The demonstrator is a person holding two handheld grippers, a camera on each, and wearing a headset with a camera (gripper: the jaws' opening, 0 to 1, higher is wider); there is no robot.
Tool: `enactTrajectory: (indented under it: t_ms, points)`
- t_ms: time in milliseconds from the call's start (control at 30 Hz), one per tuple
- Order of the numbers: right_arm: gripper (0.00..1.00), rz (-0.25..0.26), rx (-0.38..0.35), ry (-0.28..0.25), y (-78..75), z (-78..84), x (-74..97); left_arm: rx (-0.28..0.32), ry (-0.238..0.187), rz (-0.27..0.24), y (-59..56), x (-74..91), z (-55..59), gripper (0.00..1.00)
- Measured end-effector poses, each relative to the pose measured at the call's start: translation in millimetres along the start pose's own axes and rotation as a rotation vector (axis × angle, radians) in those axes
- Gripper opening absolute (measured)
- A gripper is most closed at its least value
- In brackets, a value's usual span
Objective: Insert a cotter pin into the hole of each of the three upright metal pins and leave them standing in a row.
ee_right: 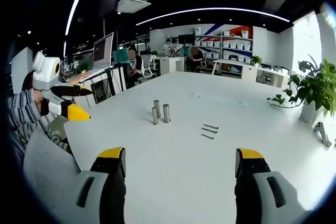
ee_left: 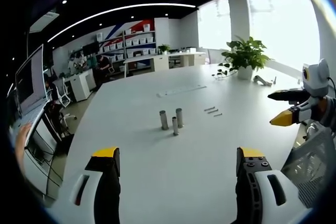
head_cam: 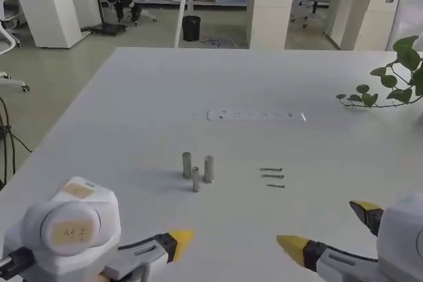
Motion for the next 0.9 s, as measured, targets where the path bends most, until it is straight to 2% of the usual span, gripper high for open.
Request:
enactTrajectory:
  t_ms: [133,233,400,467,567,600,700,800,900]
  points:
    - [0.84,-0.014,0.025,0.001,3.0,-4.8,-6.5,-0.010,-0.014,0.001,-0.8,0.8,-2.5,0.95]
    - [0.81,-0.030,0.061,-0.020,5.1,-10.6,-11.6,0.018,-0.073,0.022,-4.4,1.0,-9.9,0.99]
    - [0.80,-0.061,0.037,-0.011,6.5,-12.6,-25.1,-0.018,-0.055,0.025,-7.0,-1.5,-5.6,0.99]
    - [0.79,-0.079,0.016,-0.012,7.9,-13.2,-31.6,-0.004,-0.046,0.030,-6.8,-2.6,-2.9,0.99]
    - [0.73,-0.127,-0.023,-0.050,12.9,-18.6,-41.4,0.037,-0.076,0.023,-3.9,-3.1,-3.8,0.99]
    - [0.73,-0.135,-0.069,-0.054,12.9,-19.7,-46.5,0.047,-0.090,0.020,-2.7,-3.5,-4.7,0.99]
    - [0.68,-0.146,-0.052,-0.062,12.0,-23.8,-58.5,0.036,-0.077,0.015,-0.8,-5.6,-1.9,0.98]
    - [0.67,-0.172,-0.098,-0.075,15.1,-28.0,-70.8,0.024,-0.069,0.012,1.0,-7.0,1.1,0.98]
    - [0.64,-0.187,-0.042,-0.056,19.5,-27.2,-86.4,0.046,-0.077,0.013,1.7,-8.8,3.4,0.98]
Point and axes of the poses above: the centre of the closed fingertips' face, and the gripper's own axes: x roughly backward along the fingers, y roughly to its left, z roughly out of its underside, the point moved 2 cm from there along x, roughly backward along the fingers, and after that the axes turned 13 degrees about -x, right-handed, at the moved point
